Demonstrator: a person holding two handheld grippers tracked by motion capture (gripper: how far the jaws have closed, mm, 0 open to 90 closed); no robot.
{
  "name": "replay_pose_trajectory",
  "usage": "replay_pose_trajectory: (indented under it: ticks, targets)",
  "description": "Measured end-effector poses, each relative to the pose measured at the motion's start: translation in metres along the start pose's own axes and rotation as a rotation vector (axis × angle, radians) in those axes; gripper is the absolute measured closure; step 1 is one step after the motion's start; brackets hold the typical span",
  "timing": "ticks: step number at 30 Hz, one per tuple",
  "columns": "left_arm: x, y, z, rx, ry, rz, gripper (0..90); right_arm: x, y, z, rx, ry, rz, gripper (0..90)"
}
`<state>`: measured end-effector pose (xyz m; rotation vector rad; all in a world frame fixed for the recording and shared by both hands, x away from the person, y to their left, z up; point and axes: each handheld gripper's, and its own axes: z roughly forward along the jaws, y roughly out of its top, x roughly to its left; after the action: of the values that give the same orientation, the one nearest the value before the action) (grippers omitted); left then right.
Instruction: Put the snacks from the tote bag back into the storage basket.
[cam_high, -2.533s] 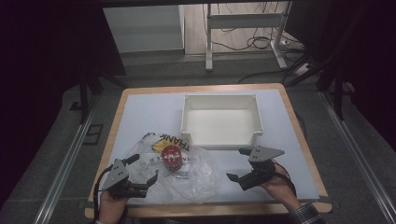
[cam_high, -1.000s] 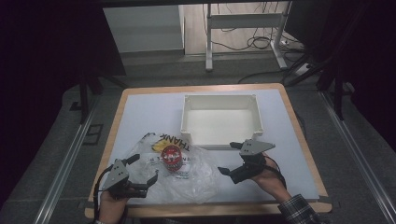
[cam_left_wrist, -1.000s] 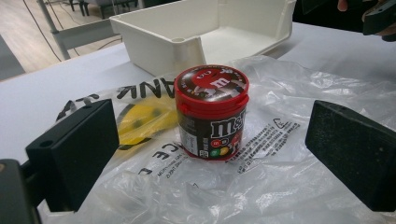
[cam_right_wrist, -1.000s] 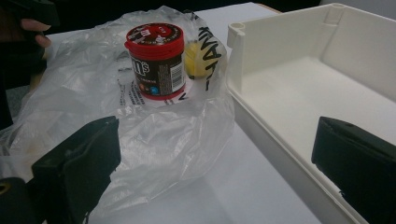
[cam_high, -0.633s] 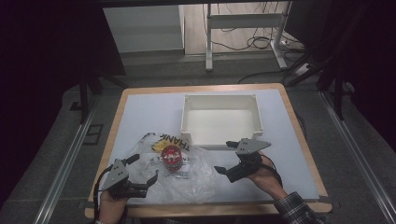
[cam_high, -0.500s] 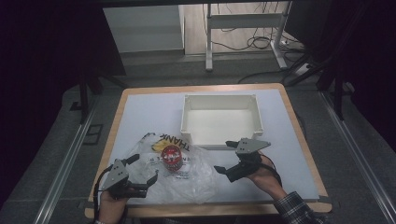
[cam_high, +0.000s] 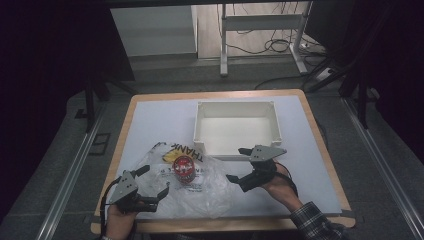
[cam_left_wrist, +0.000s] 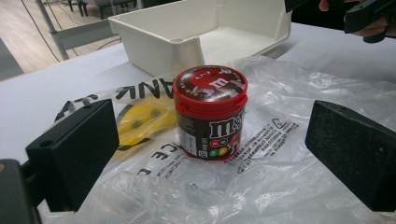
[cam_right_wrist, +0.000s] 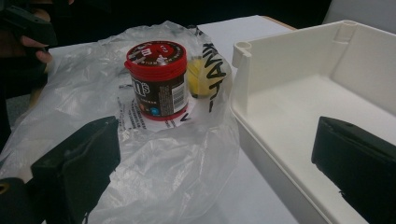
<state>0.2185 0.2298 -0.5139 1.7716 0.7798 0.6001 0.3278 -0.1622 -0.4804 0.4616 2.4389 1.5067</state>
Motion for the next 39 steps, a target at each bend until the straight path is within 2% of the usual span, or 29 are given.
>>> replay_pose_trajectory:
  ticks: [39]
  targets:
    - [-0.003,0.001,0.001,-0.001,-0.011,0.012,2.7,0.007,0.01,0.031,0.007,0.074,-0.023,1.9]
